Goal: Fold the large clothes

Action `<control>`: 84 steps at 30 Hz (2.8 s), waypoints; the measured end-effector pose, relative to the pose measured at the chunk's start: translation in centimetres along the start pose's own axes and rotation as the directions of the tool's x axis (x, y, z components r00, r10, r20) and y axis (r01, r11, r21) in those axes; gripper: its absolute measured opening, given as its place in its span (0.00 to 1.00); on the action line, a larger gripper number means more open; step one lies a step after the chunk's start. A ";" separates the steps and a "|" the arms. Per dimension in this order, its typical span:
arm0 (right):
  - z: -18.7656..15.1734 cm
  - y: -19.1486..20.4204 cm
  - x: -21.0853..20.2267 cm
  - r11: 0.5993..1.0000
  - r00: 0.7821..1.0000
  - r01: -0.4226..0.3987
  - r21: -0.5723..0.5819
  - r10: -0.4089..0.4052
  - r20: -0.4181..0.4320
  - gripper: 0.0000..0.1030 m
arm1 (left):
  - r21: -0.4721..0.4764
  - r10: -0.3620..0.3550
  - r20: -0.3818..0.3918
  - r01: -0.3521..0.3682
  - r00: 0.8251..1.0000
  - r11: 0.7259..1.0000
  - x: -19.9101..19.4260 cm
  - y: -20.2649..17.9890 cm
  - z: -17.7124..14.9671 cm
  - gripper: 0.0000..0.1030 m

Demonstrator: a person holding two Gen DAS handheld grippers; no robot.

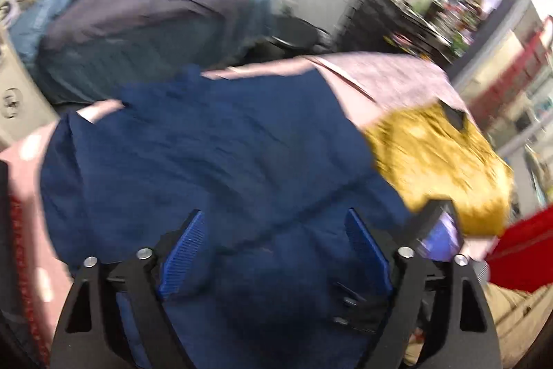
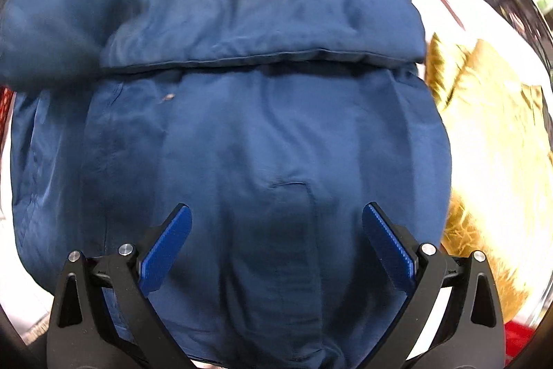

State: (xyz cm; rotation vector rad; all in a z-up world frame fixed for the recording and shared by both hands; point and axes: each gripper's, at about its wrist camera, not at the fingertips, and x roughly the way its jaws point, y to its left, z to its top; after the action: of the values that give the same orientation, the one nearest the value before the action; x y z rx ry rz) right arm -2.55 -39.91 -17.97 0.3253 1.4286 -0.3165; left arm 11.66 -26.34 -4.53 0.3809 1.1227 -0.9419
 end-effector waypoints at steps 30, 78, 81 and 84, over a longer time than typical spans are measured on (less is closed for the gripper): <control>7.5 22.3 -2.2 0.723 0.933 0.248 -0.645 0.002 0.361 0.32 | -0.721 0.196 -0.178 -0.263 0.964 0.641 -4.0 18.0 -24.3 0.89; 20.6 3.4 4.9 0.984 0.988 -0.091 -0.151 0.108 0.111 0.88 | -0.327 0.251 -0.190 -0.303 0.949 0.895 10.4 21.3 -1.8 0.94; 21.0 1.2 7.8 0.987 0.986 -0.162 0.009 0.162 0.026 0.93 | -0.220 0.300 -0.250 -0.356 0.921 0.908 12.7 20.7 -1.6 0.94; 21.3 0.9 8.4 0.985 0.985 -0.168 0.047 0.166 0.042 0.95 | -0.186 0.327 -0.246 -0.375 0.913 0.908 13.8 20.6 -1.6 0.95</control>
State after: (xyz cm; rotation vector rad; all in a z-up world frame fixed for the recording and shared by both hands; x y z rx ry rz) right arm 18.08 -47.82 -23.84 0.4751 1.3484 -0.2208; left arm 28.73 -19.58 -21.27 0.4832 1.2873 -0.4518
